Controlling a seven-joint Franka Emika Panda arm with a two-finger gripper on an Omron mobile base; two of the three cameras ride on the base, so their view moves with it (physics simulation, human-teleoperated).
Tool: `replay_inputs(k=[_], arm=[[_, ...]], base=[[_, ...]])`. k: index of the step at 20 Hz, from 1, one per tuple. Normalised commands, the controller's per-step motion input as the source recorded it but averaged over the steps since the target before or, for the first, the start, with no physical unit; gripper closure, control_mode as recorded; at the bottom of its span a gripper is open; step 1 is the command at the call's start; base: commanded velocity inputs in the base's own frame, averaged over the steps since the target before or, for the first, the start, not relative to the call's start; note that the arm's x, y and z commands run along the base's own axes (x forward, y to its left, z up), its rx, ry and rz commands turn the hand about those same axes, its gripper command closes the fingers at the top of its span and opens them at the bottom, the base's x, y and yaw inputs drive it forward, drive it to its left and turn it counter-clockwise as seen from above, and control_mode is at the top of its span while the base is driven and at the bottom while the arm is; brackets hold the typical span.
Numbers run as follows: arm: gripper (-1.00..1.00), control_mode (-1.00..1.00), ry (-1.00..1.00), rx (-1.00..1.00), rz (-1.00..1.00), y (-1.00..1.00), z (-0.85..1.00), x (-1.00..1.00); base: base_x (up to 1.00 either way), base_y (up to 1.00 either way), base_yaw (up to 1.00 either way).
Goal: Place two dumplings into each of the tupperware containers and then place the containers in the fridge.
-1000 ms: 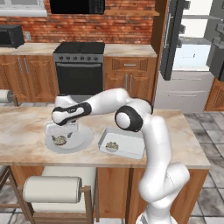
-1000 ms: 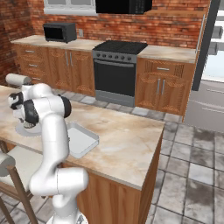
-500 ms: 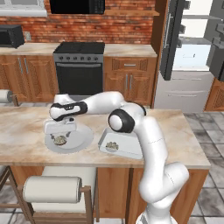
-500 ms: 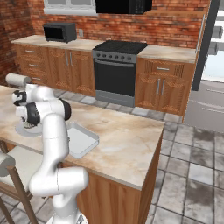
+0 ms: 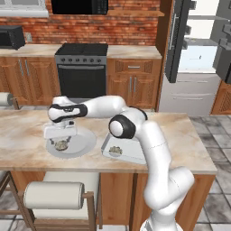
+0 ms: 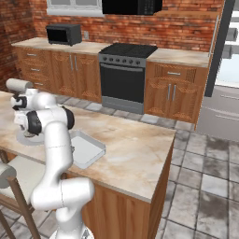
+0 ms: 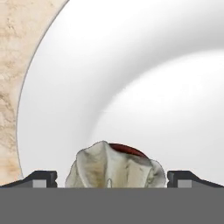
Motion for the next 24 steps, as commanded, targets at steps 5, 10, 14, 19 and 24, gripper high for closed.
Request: replay_inputs(k=[5, 10, 14, 19, 24], arm=[[-1.00, -1.00, 0.00, 0.00, 0.00, -0.12, 0.00, -0.41], [-1.00, -1.00, 0.00, 0.00, -0.01, -0.28, 0.00, -0.15], [-1.00, -1.00, 0.01, 0.00, -0.02, -0.13, 0.00, -0.09], [-1.00, -1.00, 0.00, 0.00, 0.00, 0.08, 0.00, 0.02], [-1.00, -1.00, 0.00, 0.00, 0.00, 0.13, 0.00, 0.12]], base=[[0.00, 0.00, 0.00], [0.00, 0.00, 0.00], [0.00, 0.00, 0.00], [0.00, 0.00, 0.00], [0.00, 0.00, 0.00]])
